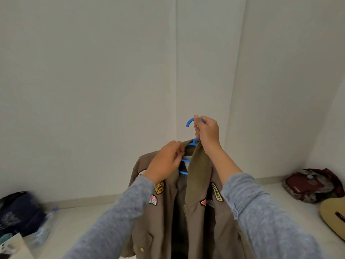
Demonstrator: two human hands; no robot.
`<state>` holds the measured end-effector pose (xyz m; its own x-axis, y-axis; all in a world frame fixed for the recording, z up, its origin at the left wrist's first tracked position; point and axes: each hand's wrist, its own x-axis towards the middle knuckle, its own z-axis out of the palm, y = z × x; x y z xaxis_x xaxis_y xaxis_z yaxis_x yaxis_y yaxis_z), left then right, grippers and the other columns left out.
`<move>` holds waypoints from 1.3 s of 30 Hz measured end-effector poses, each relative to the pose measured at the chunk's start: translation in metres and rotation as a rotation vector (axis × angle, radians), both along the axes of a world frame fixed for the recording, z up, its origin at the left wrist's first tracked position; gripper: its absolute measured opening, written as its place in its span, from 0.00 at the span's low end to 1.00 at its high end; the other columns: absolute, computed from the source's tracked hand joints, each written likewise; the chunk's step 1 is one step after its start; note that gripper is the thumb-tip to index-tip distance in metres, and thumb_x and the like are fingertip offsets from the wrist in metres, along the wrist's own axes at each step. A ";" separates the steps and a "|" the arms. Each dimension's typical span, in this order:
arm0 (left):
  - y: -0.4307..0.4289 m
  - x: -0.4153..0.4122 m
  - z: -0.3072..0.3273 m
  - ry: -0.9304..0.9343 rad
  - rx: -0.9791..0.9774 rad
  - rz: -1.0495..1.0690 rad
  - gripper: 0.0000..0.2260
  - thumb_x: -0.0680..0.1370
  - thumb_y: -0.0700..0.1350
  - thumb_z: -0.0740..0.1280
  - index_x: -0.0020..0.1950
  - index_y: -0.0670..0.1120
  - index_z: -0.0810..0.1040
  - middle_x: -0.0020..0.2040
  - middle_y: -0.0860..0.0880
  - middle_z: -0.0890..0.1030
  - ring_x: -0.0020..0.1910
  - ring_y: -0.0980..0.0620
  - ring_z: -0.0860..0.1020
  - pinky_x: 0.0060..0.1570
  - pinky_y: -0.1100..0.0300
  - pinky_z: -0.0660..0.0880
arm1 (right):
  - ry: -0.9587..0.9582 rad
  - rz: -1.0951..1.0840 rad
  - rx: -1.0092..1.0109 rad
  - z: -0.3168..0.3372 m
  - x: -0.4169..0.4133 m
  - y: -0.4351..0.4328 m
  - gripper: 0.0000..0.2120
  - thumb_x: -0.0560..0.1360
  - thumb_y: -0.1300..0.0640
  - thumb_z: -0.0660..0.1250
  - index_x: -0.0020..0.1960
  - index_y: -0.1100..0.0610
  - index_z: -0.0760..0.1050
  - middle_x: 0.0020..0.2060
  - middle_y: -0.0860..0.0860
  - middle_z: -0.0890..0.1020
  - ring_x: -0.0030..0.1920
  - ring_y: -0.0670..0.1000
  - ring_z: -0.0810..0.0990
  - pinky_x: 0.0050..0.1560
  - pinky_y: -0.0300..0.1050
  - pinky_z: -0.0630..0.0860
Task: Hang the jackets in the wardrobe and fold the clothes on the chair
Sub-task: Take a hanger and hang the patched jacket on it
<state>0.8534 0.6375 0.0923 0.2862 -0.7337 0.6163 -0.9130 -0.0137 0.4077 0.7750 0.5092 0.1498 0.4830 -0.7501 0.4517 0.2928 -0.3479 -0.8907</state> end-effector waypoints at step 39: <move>-0.070 -0.145 0.072 -0.251 -0.153 0.102 0.05 0.78 0.42 0.61 0.48 0.43 0.76 0.43 0.43 0.80 0.44 0.41 0.76 0.41 0.54 0.61 | 0.251 -0.356 -0.277 -0.007 -0.254 -0.071 0.09 0.78 0.49 0.63 0.57 0.48 0.74 0.55 0.46 0.76 0.59 0.44 0.74 0.63 0.49 0.71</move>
